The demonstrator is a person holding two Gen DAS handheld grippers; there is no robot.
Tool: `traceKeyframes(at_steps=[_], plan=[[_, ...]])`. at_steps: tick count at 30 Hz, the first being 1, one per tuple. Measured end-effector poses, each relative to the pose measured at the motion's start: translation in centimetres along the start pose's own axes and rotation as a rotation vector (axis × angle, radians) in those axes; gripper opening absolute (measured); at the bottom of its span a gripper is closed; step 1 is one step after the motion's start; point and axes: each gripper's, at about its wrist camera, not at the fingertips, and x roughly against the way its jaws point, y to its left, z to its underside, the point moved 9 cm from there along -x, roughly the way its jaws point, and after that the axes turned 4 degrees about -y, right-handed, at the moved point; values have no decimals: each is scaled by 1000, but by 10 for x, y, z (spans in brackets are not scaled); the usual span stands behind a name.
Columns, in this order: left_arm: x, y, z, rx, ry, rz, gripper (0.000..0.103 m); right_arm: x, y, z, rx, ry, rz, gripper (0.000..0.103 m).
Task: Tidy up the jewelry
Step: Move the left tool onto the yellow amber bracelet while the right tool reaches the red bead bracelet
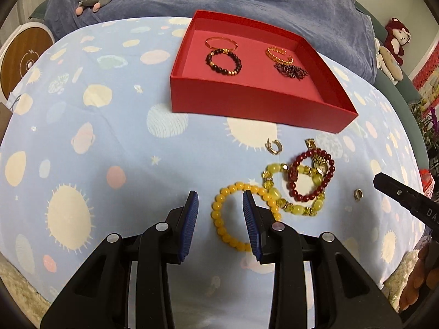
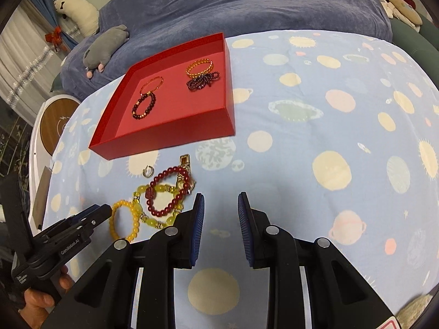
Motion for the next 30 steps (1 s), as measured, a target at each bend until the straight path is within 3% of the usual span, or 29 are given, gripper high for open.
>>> traceKeyframes(at_steps=[10,14,30], plan=[[-7,-5,15,-21,0,-25,31,-7,16,20,8,30,-14,25],[-6,0,16,-14,-6,-33,9,-14,22,18,5,37,-20,25],[-1,8,22,14,-11,-28,8,-47,45,4,1,58,-37,25]])
